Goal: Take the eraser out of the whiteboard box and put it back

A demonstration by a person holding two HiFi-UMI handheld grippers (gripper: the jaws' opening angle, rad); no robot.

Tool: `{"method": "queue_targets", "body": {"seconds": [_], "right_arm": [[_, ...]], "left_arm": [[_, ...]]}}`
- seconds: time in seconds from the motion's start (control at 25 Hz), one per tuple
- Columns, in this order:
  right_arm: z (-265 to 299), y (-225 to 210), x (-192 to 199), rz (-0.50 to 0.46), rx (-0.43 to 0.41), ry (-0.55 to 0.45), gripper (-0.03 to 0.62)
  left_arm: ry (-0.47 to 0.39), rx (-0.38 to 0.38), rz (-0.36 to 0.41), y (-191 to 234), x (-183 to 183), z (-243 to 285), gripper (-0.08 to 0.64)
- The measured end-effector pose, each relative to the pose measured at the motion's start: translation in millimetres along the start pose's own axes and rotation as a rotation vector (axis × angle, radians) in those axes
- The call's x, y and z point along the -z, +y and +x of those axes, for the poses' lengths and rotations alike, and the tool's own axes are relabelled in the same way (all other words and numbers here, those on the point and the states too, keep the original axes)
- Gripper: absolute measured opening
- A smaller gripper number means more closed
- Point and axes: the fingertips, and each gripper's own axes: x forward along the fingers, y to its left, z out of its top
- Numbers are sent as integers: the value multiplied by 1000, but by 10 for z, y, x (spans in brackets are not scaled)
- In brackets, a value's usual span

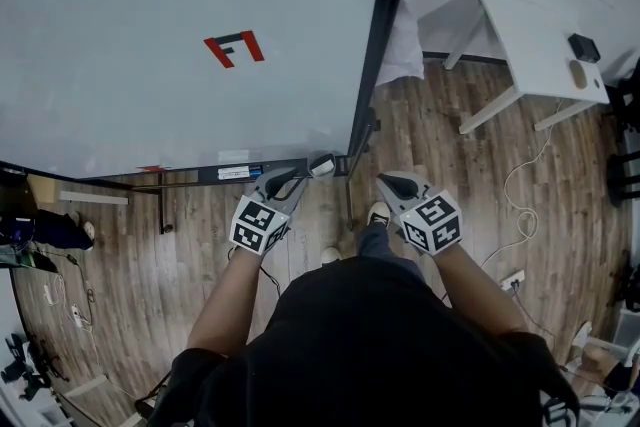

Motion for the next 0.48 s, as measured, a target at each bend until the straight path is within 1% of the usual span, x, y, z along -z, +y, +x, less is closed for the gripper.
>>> {"method": "queue_targets", "body": {"seconds": [0.48], "right_arm": [[32,-146,154,31,4,23,-6]], "left_arm": [[50,34,-2,-9,114,295,124]]}}
